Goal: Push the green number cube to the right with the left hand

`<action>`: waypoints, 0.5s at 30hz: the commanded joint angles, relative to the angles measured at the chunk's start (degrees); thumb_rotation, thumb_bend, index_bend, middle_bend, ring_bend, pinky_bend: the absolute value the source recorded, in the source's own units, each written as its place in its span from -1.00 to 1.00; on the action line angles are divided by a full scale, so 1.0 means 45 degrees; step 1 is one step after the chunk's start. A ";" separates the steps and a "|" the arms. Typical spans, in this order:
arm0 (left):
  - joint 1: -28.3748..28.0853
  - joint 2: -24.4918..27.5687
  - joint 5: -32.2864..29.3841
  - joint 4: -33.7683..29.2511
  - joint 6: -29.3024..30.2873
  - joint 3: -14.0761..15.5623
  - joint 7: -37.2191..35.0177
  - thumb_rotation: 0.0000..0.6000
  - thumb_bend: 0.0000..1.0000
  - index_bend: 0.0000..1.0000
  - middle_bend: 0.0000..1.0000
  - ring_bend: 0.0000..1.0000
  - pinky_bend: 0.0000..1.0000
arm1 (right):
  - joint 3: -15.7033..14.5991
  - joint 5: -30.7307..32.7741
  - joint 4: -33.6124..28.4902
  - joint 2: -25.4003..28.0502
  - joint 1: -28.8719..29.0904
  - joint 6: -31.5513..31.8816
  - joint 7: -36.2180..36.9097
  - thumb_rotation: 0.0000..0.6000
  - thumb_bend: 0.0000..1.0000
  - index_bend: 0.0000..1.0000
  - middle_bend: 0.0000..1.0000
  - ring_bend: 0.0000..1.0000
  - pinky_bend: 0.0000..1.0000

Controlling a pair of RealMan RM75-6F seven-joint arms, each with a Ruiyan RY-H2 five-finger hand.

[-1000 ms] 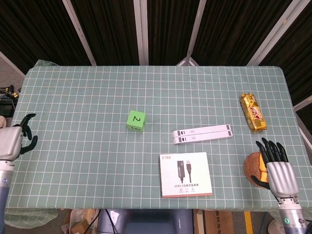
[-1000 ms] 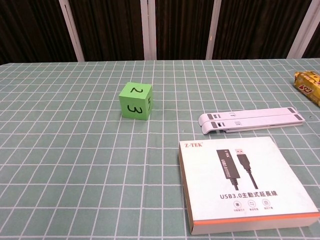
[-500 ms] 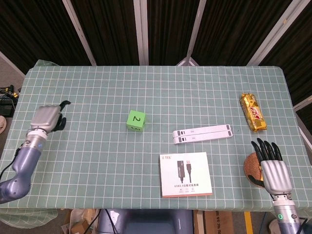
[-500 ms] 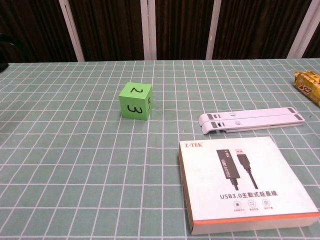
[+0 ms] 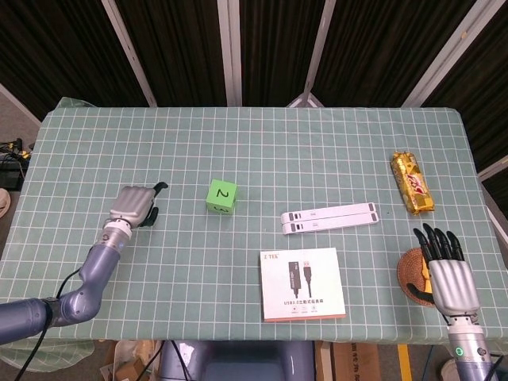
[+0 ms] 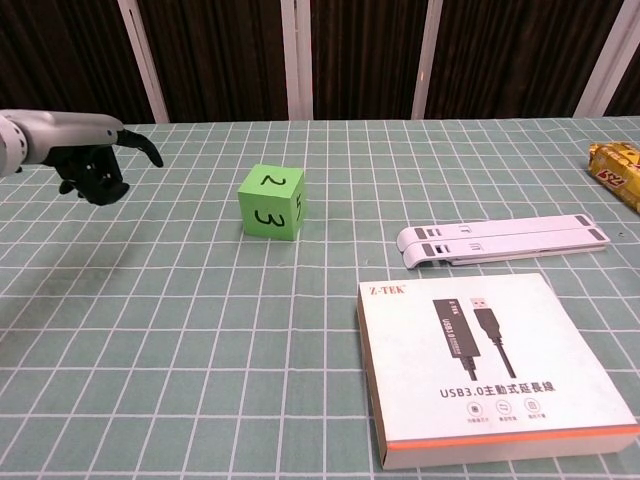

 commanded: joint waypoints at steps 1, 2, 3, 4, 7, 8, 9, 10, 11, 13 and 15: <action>-0.0253 -0.0583 -0.0028 0.0329 0.0196 0.0087 0.0021 1.00 0.44 -0.62 0.55 0.33 0.34 | 0.0009 0.0030 0.0007 0.0002 0.0012 -0.0021 -0.0002 1.00 -0.86 -0.89 -1.00 -1.00 -1.00; -0.0314 -0.0741 -0.0052 0.0402 0.0208 0.0095 0.0011 1.00 0.44 -0.62 0.55 0.33 0.34 | 0.0013 0.0038 0.0011 0.0001 0.0017 -0.0024 -0.0008 1.00 -0.85 -0.89 -1.00 -1.00 -1.00; -0.0384 -0.0907 -0.0054 0.0458 0.0207 0.0094 -0.0004 1.00 0.44 -0.62 0.55 0.33 0.34 | 0.0018 0.0044 0.0015 -0.0002 0.0020 -0.0019 -0.0017 1.00 -0.85 -0.89 -1.00 -1.00 -1.00; -0.0445 -0.1060 -0.0038 0.0523 0.0241 0.0095 -0.0009 1.00 0.44 -0.62 0.55 0.33 0.34 | 0.0022 0.0051 0.0019 -0.0006 0.0022 -0.0016 -0.0022 1.00 -0.86 -0.89 -1.00 -1.00 -1.00; -0.0602 -0.1521 0.0155 0.0669 0.0423 0.0139 0.0016 1.00 0.44 -0.60 0.54 0.33 0.34 | 0.0031 0.0085 0.0036 -0.0017 0.0029 -0.0021 -0.0037 1.00 -0.85 -0.89 -1.00 -1.00 -1.00; -0.0647 -0.1657 0.0234 0.0707 0.0482 0.0159 0.0029 1.00 0.43 -0.60 0.54 0.33 0.34 | 0.0036 0.0100 0.0048 -0.0031 0.0036 -0.0029 -0.0042 1.00 -0.85 -0.89 -1.00 -1.00 -1.00; -0.0713 -0.1856 0.0366 0.0747 0.0565 0.0181 0.0051 1.00 0.43 -0.60 0.54 0.33 0.34 | 0.0041 0.0112 0.0053 -0.0037 0.0039 -0.0030 -0.0047 1.00 -0.85 -0.89 -1.00 -1.00 -1.00; -0.0737 -0.1952 0.0424 0.0776 0.0619 0.0188 0.0055 1.00 0.43 -0.60 0.54 0.33 0.34 | 0.0044 0.0117 0.0055 -0.0039 0.0041 -0.0030 -0.0048 1.00 -0.85 -0.89 -1.00 -1.00 -1.00; -0.0770 -0.2092 0.0504 0.0818 0.0701 0.0194 0.0058 1.00 0.43 -0.60 0.54 0.33 0.34 | 0.0044 0.0121 0.0056 -0.0037 0.0043 -0.0030 -0.0047 1.00 -0.85 -0.89 -1.00 -1.00 -1.00; -0.0846 -0.2376 0.0650 0.0908 0.0832 0.0190 0.0062 1.00 0.43 -0.60 0.53 0.33 0.34 | 0.0042 0.0125 0.0053 -0.0032 0.0040 -0.0024 -0.0031 1.00 -0.86 -0.89 -1.00 -1.00 -1.00; -0.0913 -0.2641 0.0789 0.1035 0.0971 0.0158 0.0049 1.00 0.43 -0.60 0.53 0.33 0.34 | 0.0058 0.0135 0.0057 -0.0020 0.0034 0.0005 0.0001 1.00 -0.86 -0.89 -1.00 -1.00 -1.00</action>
